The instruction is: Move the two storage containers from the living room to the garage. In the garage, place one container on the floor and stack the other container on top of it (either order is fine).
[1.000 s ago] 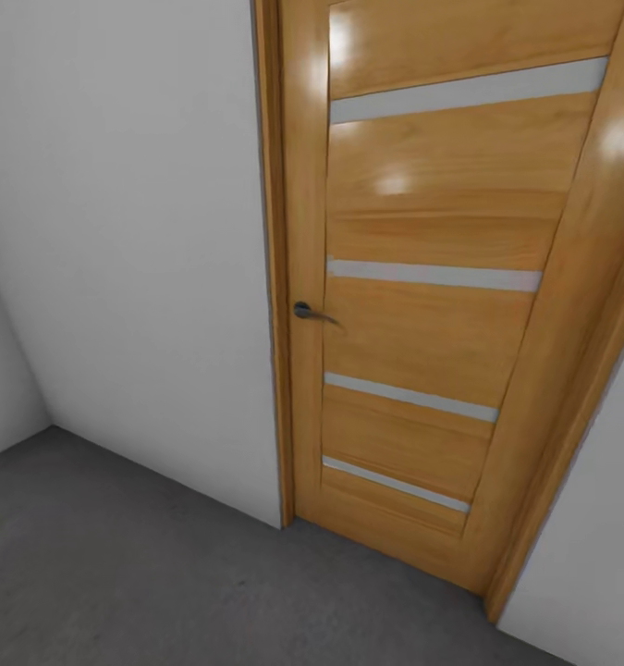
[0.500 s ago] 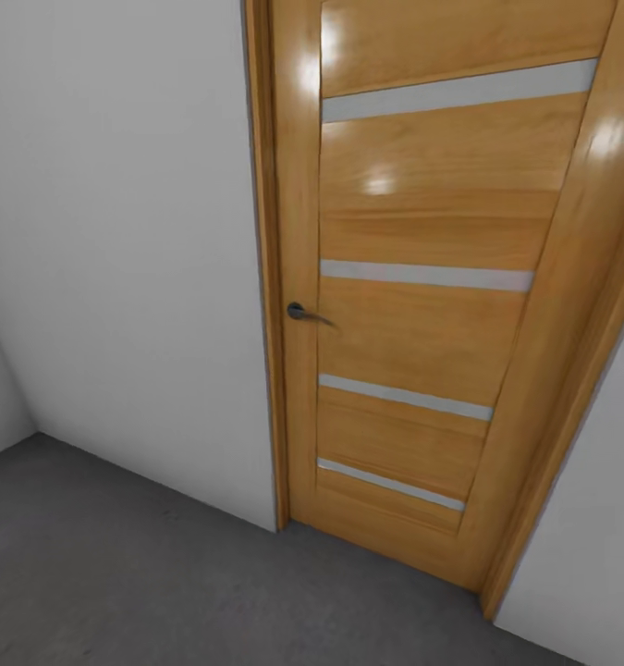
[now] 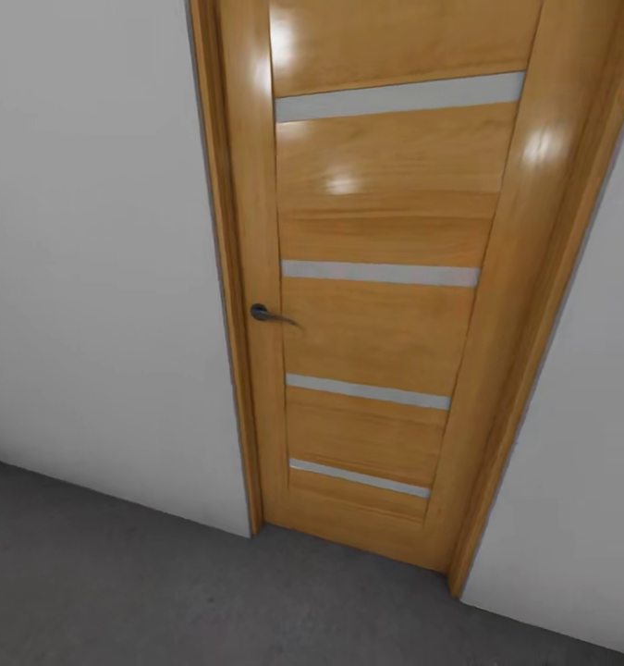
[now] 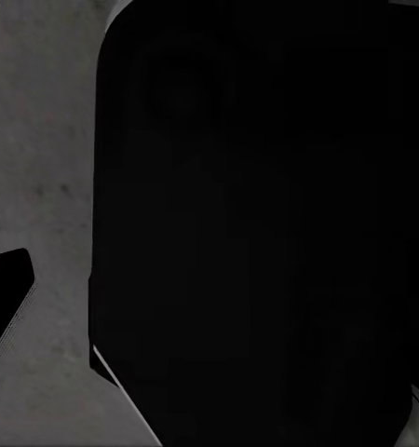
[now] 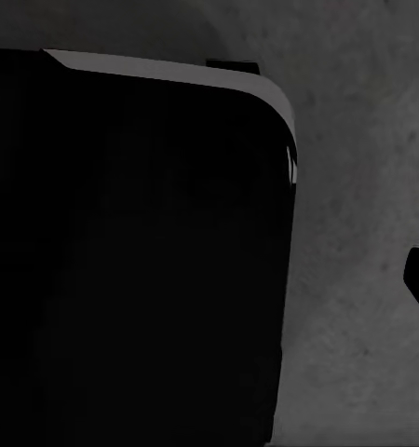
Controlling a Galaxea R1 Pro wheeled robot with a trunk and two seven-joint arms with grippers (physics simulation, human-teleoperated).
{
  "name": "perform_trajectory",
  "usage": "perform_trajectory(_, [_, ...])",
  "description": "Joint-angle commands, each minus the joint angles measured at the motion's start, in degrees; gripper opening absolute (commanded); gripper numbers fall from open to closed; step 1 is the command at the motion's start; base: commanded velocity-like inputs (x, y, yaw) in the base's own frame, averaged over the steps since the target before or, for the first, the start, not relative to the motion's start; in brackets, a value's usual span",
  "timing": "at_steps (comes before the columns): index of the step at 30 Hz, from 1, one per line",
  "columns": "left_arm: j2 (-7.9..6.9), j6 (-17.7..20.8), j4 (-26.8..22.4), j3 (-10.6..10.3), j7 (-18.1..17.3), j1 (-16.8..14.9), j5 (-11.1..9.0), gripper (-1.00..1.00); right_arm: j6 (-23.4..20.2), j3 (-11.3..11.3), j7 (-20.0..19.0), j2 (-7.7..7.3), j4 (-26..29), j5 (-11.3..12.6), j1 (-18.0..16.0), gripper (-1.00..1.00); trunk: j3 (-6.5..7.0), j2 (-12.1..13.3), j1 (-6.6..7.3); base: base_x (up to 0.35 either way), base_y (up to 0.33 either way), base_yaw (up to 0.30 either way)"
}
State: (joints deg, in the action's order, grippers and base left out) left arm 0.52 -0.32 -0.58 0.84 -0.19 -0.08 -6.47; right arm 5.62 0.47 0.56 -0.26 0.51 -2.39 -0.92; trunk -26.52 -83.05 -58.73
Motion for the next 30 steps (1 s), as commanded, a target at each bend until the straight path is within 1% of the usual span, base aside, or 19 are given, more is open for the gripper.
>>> perform_trajectory(1, [0.01, 0.0, 0.0, 0.0, 0.0, 0.0, -0.6, 1.00, 0.2, 0.0, 0.1, 0.00, -0.1, -0.2, 0.0, 1.00, -0.06, 0.0, 0.00, 0.000, 0.000, -0.245])
perform_trajectory(19, [0.00, 0.0, 0.0, 0.0, 0.0, 0.0, -0.6, 1.00, 0.2, 0.0, 0.1, 0.00, -0.1, -0.2, 0.0, 1.00, -0.06, 0.0, 0.00, 0.000, 0.000, -0.242])
perform_trajectory(24, [0.00, 0.0, 0.0, 0.0, 0.0, 0.0, -0.6, 1.00, 0.2, 0.1, 0.1, -0.06, -0.1, -0.2, 0.0, 1.00, -0.06, 0.0, 0.00, 0.020, 0.018, -0.095])
perform_trajectory(30, [0.02, 0.0, 0.0, 0.0, -0.1, 0.0, -0.6, 1.00, 0.2, 0.1, 0.1, -0.09, -0.1, -0.3, 0.0, 1.00, -0.06, 0.0, 0.00, 0.177, 0.156, -0.018])
